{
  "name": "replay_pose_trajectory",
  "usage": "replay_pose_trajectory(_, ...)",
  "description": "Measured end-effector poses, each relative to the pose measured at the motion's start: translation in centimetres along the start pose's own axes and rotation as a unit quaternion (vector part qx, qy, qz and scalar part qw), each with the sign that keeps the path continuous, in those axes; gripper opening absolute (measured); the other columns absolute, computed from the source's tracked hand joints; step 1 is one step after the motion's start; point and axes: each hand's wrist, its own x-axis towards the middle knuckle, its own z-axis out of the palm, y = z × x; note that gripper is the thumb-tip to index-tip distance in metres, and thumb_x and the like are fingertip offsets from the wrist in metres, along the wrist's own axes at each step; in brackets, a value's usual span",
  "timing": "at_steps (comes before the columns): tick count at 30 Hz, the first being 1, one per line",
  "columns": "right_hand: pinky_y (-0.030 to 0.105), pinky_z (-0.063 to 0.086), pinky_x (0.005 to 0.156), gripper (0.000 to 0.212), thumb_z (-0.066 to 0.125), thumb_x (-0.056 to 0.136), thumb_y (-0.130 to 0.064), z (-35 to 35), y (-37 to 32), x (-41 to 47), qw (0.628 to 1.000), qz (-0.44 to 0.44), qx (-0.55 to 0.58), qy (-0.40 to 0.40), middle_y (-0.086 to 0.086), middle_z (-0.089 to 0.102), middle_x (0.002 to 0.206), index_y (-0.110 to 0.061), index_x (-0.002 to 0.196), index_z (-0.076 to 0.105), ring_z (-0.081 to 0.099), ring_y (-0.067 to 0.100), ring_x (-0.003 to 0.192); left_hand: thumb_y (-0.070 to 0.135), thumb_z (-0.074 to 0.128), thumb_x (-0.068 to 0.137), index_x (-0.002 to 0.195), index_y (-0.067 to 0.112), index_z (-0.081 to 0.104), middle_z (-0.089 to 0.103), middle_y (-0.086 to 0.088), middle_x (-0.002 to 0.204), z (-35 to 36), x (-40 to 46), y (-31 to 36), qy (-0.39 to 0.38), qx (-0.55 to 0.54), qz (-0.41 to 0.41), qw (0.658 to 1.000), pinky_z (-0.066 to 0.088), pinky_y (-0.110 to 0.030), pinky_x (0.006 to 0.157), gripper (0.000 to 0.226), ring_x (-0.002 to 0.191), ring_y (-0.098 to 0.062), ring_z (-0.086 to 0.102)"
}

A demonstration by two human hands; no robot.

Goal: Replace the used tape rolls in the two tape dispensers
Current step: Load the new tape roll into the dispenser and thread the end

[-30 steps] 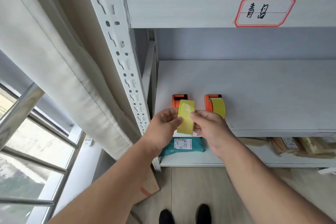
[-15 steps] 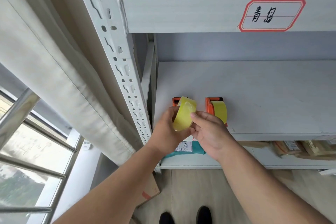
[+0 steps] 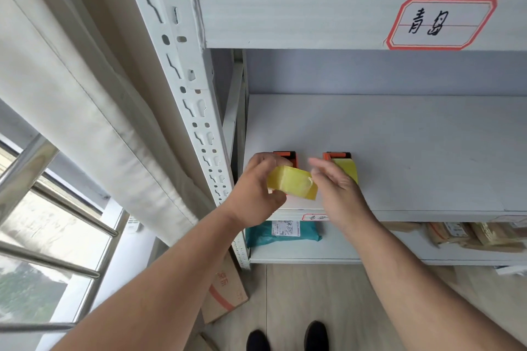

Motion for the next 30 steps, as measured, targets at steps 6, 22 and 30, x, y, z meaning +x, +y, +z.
replay_pose_trajectory(6, 0.055, 0.047, 0.115, 0.027, 0.056, 0.106, -0.031, -0.4, 0.6, 0.1, 0.991, 0.070, 0.049, -0.104, -0.003, 0.074, 0.098, -0.030, 0.091, 0.079, 0.064, 0.017, 0.103, -0.018, 0.060, 0.084, 0.140, 0.021, 0.063, 0.050, -0.001, 0.152, -0.1, 1.0, 0.0, -0.008, -0.014, 0.024, 1.000, 0.031, -0.010, 0.114, 0.068, 0.149, -0.007, 0.038)
replay_pose_trajectory(22, 0.046, 0.046, 0.109, 0.027, 0.049, 0.111, -0.017, 0.7, 1.2, -0.6, 0.982, 0.102, 0.152, -0.052, -0.011, 0.081, 0.094, -0.022, 0.100, 0.073, 0.069, 0.018, 0.102, 0.026, 0.063, 0.104, 0.113, -0.003, 0.064, 0.073, -0.030, 0.105, 2.8, -0.2, 2.0, 0.047, -0.293, -0.251, 0.921, 0.059, -0.044, 0.093, 0.031, 0.092, -0.026, 0.067)
replay_pose_trajectory(30, 0.042, 0.050, 0.105, 0.040, 0.052, 0.105, -0.015, -0.1, 0.7, -0.1, 0.984, 0.111, 0.134, -0.029, -0.001, 0.083, 0.092, -0.025, 0.082, 0.082, 0.073, 0.023, 0.101, 0.016, 0.064, 0.103, 0.110, 0.004, 0.070, 0.075, -0.012, 0.097, 2.9, -1.0, 1.3, 0.006, -0.243, -0.201, 0.949, 0.054, -0.017, 0.080, 0.015, 0.084, -0.010, 0.066)
